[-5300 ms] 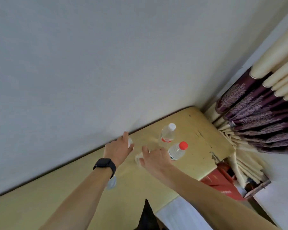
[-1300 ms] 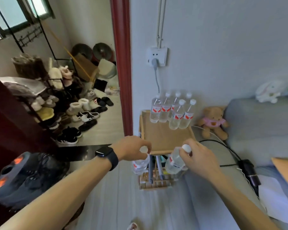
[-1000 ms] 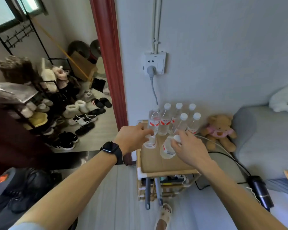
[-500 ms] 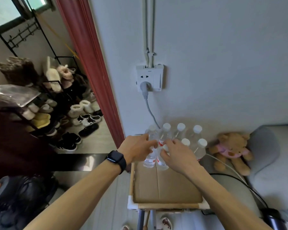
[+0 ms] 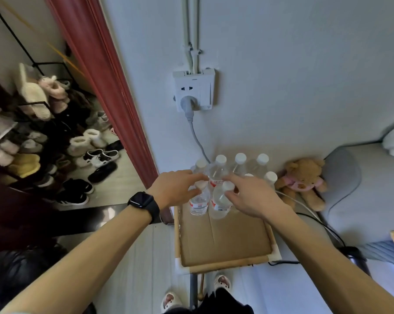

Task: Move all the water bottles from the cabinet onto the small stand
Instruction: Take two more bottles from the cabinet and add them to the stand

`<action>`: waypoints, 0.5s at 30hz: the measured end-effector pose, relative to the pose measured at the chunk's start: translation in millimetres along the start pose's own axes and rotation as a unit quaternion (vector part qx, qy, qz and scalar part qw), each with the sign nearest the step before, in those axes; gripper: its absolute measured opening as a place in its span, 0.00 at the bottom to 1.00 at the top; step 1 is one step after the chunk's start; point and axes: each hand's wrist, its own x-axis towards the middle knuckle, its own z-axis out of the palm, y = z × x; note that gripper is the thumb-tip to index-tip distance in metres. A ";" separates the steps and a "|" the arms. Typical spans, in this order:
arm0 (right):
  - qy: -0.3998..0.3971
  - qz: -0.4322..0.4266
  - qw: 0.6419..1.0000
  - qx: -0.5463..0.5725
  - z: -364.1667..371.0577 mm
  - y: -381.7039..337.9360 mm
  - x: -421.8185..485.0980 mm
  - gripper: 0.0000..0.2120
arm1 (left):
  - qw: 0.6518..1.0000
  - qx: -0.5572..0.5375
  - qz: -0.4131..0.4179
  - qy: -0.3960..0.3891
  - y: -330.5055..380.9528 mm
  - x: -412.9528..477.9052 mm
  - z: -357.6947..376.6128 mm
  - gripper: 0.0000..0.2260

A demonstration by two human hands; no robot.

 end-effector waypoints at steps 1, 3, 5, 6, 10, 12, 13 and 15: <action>-0.003 0.004 1.000 -0.002 -0.5 0.3 1.1 0.19 | 1.000 0.003 0.003 -0.005 0.8 1.9 -1.5 0.18; -0.008 0.007 1.000 -0.019 -1.3 -0.6 3.4 0.17 | 1.000 0.026 0.007 -0.007 5.9 4.0 -3.3 0.17; -0.006 0.010 0.999 -0.040 -2.0 -3.8 6.1 0.18 | 0.998 0.057 0.005 0.003 12.9 3.7 -4.0 0.19; -0.001 0.014 0.999 -0.045 -1.7 -5.6 7.1 0.19 | 0.998 0.064 0.000 0.009 15.7 2.8 -3.3 0.20; 0.016 0.022 0.999 -0.017 1.6 -6.8 9.6 0.19 | 0.998 0.053 -0.026 0.031 16.3 -1.5 1.6 0.21; 0.015 0.016 1.000 0.001 1.9 -4.9 8.6 0.19 | 0.999 0.038 -0.020 0.032 13.0 -3.8 4.3 0.20; 0.008 0.010 1.000 0.004 1.6 -3.5 7.8 0.20 | 0.999 0.035 -0.009 0.025 11.4 -4.7 5.3 0.20; -0.007 -0.003 1.000 -0.002 1.7 -1.0 6.8 0.20 | 0.999 0.044 0.003 0.009 10.2 -6.0 3.4 0.17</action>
